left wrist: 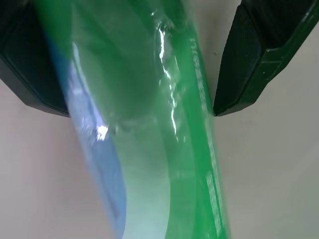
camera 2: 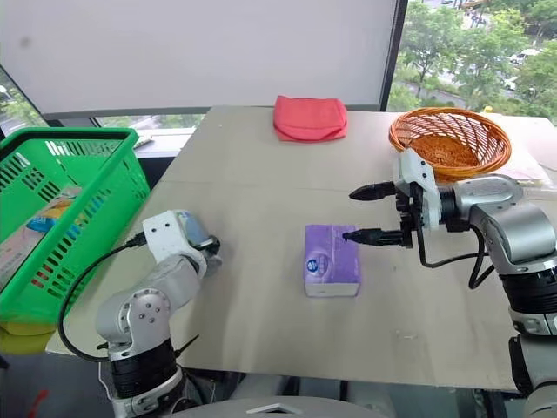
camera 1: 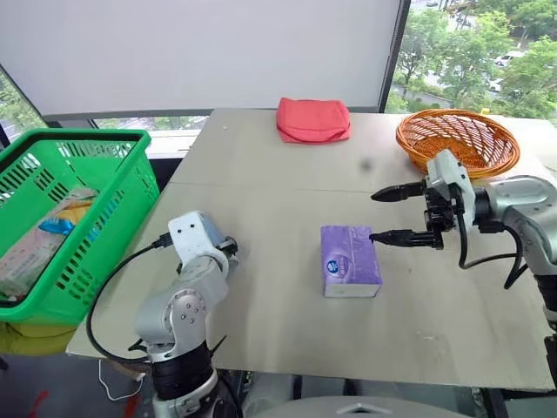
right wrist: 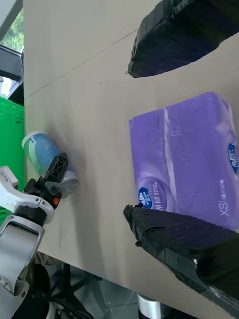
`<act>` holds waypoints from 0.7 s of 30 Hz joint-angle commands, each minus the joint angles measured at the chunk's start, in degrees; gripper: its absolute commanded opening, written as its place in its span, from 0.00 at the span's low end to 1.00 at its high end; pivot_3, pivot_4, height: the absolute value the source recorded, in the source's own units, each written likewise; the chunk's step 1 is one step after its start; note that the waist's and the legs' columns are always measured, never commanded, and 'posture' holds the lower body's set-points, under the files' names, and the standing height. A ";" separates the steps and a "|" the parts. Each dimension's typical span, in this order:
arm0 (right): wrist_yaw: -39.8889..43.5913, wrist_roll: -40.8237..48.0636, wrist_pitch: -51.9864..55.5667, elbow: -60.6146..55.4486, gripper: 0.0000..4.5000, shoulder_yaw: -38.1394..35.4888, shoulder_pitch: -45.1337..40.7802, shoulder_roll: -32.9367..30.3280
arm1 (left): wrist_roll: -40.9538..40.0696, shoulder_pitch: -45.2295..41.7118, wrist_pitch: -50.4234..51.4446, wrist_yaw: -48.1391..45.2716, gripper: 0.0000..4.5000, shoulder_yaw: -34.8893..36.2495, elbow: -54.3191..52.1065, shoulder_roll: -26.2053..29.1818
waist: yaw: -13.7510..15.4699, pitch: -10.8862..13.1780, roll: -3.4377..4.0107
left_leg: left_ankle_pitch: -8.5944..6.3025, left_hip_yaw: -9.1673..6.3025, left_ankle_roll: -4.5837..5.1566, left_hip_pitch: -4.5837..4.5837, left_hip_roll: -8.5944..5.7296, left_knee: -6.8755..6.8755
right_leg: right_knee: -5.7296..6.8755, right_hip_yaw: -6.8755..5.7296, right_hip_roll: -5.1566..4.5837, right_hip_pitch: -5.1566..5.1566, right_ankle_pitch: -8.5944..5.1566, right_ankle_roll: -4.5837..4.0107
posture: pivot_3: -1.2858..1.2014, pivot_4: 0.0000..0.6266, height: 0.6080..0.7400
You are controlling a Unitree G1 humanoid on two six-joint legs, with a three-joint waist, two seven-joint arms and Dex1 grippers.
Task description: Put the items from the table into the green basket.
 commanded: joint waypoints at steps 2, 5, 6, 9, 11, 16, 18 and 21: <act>-0.56 1.51 -0.63 -0.67 1.00 -1.64 -1.36 0.62 | 2.80 -1.22 -0.07 -1.17 0.88 2.55 1.93 -2.80 | -0.45 -0.09 0.11 | 0.00 -0.02 0.01 0.02 0.00 0.01 | 0.00 -0.01 0.01 0.03 0.01 0.01 | 0.50 0.00 1.00; -0.28 2.39 -0.40 -0.69 1.00 -1.85 -1.74 0.84 | 4.67 -1.44 0.12 -2.05 0.61 2.84 1.63 -3.33 | -0.48 -0.17 0.20 | 0.00 -0.01 0.02 0.07 0.00 0.02 | 0.00 0.00 0.02 0.07 0.02 0.03 | 0.50 0.00 1.00; 0.01 2.80 -0.32 -0.70 1.00 -1.89 -1.78 0.83 | 5.19 -1.47 0.27 -2.31 0.53 2.94 1.52 -3.56 | -0.44 -0.19 0.24 | -0.01 -0.02 0.02 0.07 0.00 0.02 | 0.00 0.00 0.02 0.08 0.03 0.03 | 0.50 0.00 1.00; 0.71 4.80 0.26 -1.13 1.00 -2.23 -1.85 1.14 | 6.76 -1.46 0.65 -3.31 0.46 3.17 1.37 -4.16 | -0.43 -0.22 0.27 | -0.03 -0.05 0.07 0.08 0.00 0.06 | 0.00 -0.03 0.02 0.12 0.04 0.04 | 0.50 0.00 1.00; 0.57 6.00 0.32 -1.41 1.00 -2.49 -2.21 1.91 | 7.84 -1.60 0.41 -3.91 0.46 2.91 1.03 -4.06 | -0.45 -0.24 0.27 | -0.04 -0.05 0.07 0.09 0.00 0.07 | 0.00 -0.02 0.02 0.12 0.04 0.05 | 0.50 0.00 1.00; 0.07 6.57 0.47 -0.85 1.00 -2.29 -3.10 2.69 | 10.58 -3.59 -3.40 -9.15 0.46 -1.13 -0.87 0.61 | -0.46 -0.19 0.20 | -0.03 -0.13 0.07 0.09 0.00 0.08 | 0.03 -0.08 0.06 0.11 0.08 -0.01 | 0.51 0.00 1.00; -0.38 8.06 1.06 -0.27 1.00 -2.73 -4.36 4.06 | 14.12 -6.69 -7.22 -12.30 0.46 -4.29 -2.11 7.77 | -0.49 -0.08 0.01 | -0.01 -0.16 0.03 0.07 0.02 0.07 | 0.03 -0.10 0.08 0.09 0.09 -0.03 | 0.51 0.00 1.00; -1.39 10.13 2.23 0.23 1.00 -3.07 -6.29 6.32 | 17.47 -10.43 -8.93 -17.75 0.46 -7.22 -1.98 19.12 | -0.47 0.01 -0.14 | 0.11 -0.25 -0.18 -0.09 0.06 0.07 | 0.02 -0.17 0.15 -0.05 0.16 -0.14 | 0.52 0.00 1.00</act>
